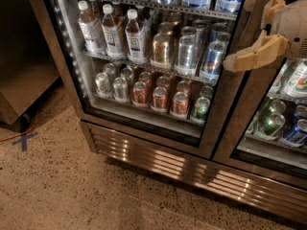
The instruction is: Open left fridge door
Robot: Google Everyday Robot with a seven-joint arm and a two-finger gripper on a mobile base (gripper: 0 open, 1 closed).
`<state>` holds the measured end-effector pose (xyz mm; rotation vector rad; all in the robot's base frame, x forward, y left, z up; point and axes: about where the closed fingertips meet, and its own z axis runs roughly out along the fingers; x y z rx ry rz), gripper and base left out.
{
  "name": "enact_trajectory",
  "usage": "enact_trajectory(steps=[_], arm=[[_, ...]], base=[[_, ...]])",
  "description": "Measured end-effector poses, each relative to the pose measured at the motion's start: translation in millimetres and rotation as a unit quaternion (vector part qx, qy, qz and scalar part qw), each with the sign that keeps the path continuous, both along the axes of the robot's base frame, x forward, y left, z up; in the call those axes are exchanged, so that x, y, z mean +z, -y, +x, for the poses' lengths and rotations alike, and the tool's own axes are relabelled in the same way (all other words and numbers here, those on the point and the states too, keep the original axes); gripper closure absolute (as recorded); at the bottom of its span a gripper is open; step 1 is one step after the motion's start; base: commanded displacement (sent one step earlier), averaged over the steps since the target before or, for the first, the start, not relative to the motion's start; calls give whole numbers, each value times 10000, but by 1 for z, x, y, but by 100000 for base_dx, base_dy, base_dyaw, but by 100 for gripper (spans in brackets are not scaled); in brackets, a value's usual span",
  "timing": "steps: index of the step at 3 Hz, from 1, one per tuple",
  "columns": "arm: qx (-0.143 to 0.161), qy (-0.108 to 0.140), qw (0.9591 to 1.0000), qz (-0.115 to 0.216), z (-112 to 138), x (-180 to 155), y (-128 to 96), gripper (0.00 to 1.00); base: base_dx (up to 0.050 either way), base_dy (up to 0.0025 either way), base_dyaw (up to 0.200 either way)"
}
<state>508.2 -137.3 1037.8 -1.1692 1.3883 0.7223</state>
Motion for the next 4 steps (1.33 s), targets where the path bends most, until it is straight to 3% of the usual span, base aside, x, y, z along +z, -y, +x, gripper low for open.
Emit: enact_trajectory(steps=[1,4], arm=[[0,0,10000,0,0,0,0,19],[1,0,10000,0,0,0,0,89]], base=[[0,0,0],[0,0,0]])
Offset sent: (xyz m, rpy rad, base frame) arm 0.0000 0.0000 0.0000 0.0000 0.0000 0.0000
